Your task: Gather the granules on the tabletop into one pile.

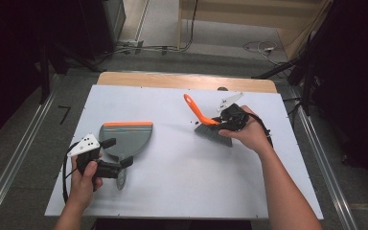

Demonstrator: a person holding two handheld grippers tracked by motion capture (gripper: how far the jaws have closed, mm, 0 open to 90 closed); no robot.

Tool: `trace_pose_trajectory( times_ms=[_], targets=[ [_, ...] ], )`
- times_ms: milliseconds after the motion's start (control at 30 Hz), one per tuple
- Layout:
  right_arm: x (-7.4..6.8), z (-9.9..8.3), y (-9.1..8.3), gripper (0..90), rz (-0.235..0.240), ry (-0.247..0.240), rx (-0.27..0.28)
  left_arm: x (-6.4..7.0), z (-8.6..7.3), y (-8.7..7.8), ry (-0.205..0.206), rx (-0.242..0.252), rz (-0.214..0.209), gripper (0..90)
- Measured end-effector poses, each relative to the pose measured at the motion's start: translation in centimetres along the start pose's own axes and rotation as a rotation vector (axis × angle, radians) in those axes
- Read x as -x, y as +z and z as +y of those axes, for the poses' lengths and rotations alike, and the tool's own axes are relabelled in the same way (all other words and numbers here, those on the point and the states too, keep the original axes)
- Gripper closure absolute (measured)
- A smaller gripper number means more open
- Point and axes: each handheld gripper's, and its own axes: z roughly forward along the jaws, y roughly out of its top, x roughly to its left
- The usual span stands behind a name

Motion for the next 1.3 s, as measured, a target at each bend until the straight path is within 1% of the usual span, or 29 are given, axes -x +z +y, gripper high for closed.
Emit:
trace_pose_trajectory(
  times_ms=[33, 67, 167, 233, 267, 300, 367, 433, 533, 567, 667, 700, 733, 800, 933, 1067, 1167, 1300],
  targets=[
    [-0.2, 0.2, -0.3, 67.4, -0.004, 0.016, 0.016, 0.0, 0.0, 0.0, -0.001, 0.000, -0.001, 0.0],
    [-0.3, 0.5, -0.6, 67.5, -0.013, 0.047, 0.034, 0.0, 0.0, 0.0, 0.001, -0.001, -0.002, 0.0],
    [-0.7, 1.5, -1.3, 67.5, -0.022, 0.168, 0.086, 0.1, 0.0, 0.1, 0.002, -0.004, -0.003, 0.0],
    [-1.2, 2.5, -1.3, 67.4, -0.032, 0.250, 0.101, 0.1, 0.0, 0.1, 0.002, -0.002, -0.004, 0.0],
    [-1.5, 3.0, -1.1, 67.5, -0.041, 0.293, 0.098, 0.1, 0.0, 0.1, 0.002, -0.002, -0.003, 0.0],
    [-1.8, 3.6, -0.7, 67.5, -0.050, 0.333, 0.091, 0.1, 0.0, 0.1, 0.002, -0.003, -0.003, 0.0],
    [-2.2, 4.6, 0.5, 67.5, -0.062, 0.391, 0.089, 0.1, 0.0, 0.1, 0.003, -0.002, -0.004, 0.0],
    [-2.6, 5.4, 2.0, 67.5, -0.090, 0.454, 0.085, 0.0, 0.0, 0.1, 0.004, -0.003, -0.004, 0.0],
    [-2.9, 6.3, 4.3, 67.6, -0.114, 0.571, 0.069, 0.0, 0.0, 0.0, 0.003, 0.004, -0.004, 0.0],
    [-2.9, 6.5, 5.0, 67.6, -0.127, 0.594, 0.061, 0.0, 0.0, -0.1, 0.003, 0.005, -0.003, 0.0],
    [-2.9, 6.6, 6.5, 67.7, -0.191, 0.625, 0.029, -0.1, 0.0, -0.2, -0.002, 0.010, -0.004, 0.0],
    [-2.8, 6.5, 6.7, 67.6, -0.221, 0.630, 0.021, -0.2, 0.1, -0.3, 0.000, 0.010, -0.001, 0.0],
    [-2.6, 6.3, 6.8, 67.5, -0.238, 0.649, 0.021, -0.2, 0.1, -0.3, -0.002, 0.013, -0.001, 0.0],
    [-2.2, 5.7, 6.6, 67.4, -0.244, 0.690, 0.027, -0.2, 0.1, -0.4, -0.005, 0.019, -0.004, 0.0],
    [-1.8, 4.5, 5.8, 67.3, -0.279, 0.746, 0.028, -0.2, 0.1, -0.4, -0.005, 0.021, -0.007, 0.0],
    [-1.5, 3.3, 4.9, 67.3, -0.313, 0.782, 0.039, -0.1, 0.1, -0.4, -0.005, 0.022, -0.008, 0.0],
    [-1.5, 2.4, 4.3, 67.3, -0.328, 0.811, 0.050, -0.1, 0.1, -0.4, -0.005, 0.020, -0.007, 0.0],
    [-1.5, 1.3, 3.7, 67.2, -0.339, 0.835, 0.062, -0.1, 0.1, -0.4, -0.002, 0.018, -0.008, 0.0]
  ],
)
